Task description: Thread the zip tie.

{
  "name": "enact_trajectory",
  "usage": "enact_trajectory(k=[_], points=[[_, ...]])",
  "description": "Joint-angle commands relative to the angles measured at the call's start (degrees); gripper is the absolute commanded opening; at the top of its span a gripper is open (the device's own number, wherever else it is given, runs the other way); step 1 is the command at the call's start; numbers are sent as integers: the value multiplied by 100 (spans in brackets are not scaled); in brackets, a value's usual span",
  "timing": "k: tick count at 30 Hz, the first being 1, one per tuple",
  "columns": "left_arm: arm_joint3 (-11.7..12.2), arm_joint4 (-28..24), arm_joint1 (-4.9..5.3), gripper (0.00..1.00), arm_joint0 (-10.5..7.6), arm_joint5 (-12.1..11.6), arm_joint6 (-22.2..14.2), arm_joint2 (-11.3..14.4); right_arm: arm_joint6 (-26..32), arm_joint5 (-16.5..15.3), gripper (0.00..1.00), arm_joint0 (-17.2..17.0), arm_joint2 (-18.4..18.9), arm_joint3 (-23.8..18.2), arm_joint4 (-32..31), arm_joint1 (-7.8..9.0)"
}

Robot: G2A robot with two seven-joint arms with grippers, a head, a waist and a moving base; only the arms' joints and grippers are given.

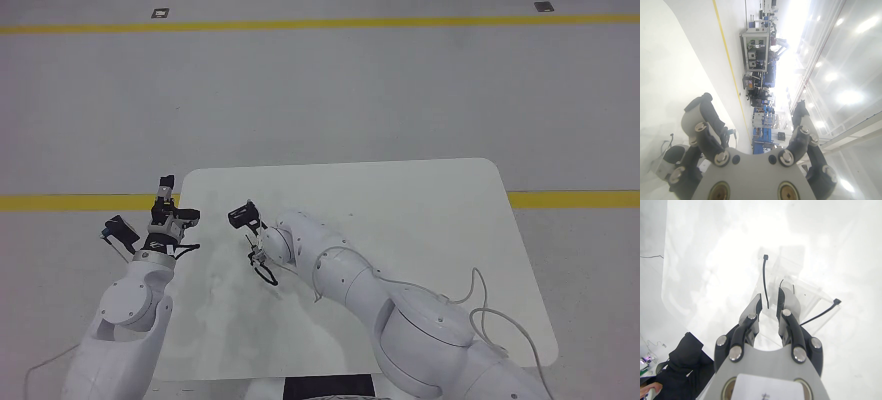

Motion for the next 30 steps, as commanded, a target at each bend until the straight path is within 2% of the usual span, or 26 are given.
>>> enact_trajectory(k=[1,9,12,23,30], points=[[0,0,0,100,0,0,0,0,-11,-13,19,-7,0,0,37,1],[0,0,0,100,0,0,0,0,-55,-62,8,-29,-32,60,142,6],[0,0,0,100,0,0,0,0,-77,-63,0,-26,-32,87,192,8],[0,0,0,100,0,0,0,0,-186,-57,0,56,36,143,339,34],[0,0,0,100,0,0,0,0,-349,-328,0,91,176,208,432,73]])
